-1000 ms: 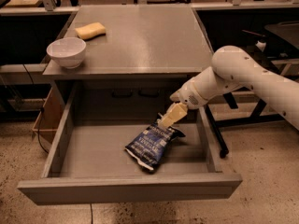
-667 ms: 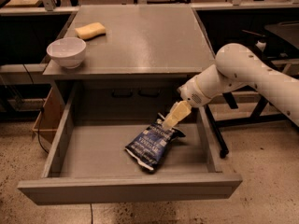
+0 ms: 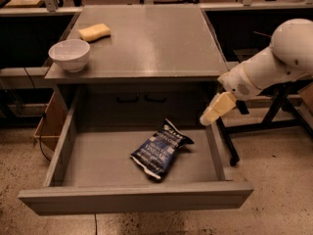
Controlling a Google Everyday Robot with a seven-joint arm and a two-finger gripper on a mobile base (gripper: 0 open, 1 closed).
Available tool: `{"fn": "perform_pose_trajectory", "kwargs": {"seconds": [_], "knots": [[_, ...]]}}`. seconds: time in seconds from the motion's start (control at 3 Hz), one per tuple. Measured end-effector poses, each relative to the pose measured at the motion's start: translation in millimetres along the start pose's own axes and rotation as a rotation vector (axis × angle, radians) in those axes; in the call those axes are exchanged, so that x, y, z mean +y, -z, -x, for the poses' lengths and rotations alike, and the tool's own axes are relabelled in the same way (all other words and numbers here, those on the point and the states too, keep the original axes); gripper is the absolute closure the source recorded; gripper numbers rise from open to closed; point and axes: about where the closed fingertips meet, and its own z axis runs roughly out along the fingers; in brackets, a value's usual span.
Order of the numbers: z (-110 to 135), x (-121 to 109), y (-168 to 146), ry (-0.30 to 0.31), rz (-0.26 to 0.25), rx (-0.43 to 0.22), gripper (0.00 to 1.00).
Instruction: Place blue chip bag into top drawer
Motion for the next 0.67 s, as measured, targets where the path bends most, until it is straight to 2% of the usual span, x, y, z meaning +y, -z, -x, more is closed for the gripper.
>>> {"fn": "perform_pose_trajectory", "kwargs": {"seconds": [0.33, 0.67], "knots": [[4.2, -8.0, 66.0, 0.004, -0.087, -0.002, 0.00], [7.0, -9.0, 69.7, 0.008, -0.092, -0.006, 0.00]]}}
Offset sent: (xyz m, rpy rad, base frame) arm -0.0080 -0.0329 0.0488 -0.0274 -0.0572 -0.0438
